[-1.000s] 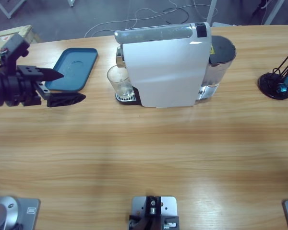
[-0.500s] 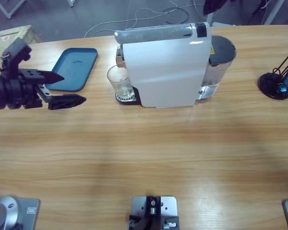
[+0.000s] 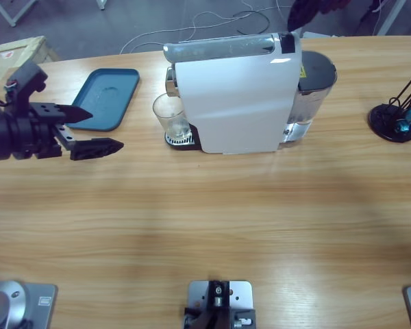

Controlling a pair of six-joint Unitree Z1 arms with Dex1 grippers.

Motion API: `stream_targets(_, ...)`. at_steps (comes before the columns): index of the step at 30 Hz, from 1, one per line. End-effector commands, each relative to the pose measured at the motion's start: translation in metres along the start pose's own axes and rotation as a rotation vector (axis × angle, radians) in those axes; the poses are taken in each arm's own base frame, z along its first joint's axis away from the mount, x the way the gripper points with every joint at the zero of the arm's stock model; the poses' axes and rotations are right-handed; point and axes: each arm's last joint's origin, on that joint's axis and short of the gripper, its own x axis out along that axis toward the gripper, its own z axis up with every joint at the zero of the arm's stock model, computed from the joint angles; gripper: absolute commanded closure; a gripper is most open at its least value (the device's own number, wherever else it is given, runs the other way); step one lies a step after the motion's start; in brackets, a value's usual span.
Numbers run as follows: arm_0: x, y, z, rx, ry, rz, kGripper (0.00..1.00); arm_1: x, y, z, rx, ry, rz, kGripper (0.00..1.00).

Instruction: Pour coffee

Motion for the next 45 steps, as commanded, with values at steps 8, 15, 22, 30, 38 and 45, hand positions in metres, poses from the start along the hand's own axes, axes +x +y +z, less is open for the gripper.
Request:
stream_targets(8,0.014,-0.001,-0.006,-0.004,0.043,0.000,0.004,0.031,-0.001,0.002,-0.014,0.068,0.026,1.000)
stream_targets(15,0.015,-0.002,-0.008,-0.004,0.050,-0.002,0.004,0.031,0.003,0.001,-0.023,0.069,0.030,1.000)
stream_targets(22,0.016,-0.002,-0.010,-0.005,0.059,-0.004,0.004,0.039,0.004,-0.001,-0.028,0.090,0.029,1.000)
stream_targets(30,0.020,-0.002,-0.011,-0.006,0.069,-0.006,0.004,0.050,0.015,-0.007,-0.052,0.130,0.028,1.000)
stream_targets(38,0.019,-0.002,-0.011,-0.005,0.065,-0.003,0.004,0.029,0.014,-0.003,-0.063,0.052,0.033,1.000)
stream_targets(45,0.016,-0.002,-0.009,-0.006,0.048,-0.002,0.004,-0.050,0.024,-0.014,-0.099,-0.111,0.068,0.000)
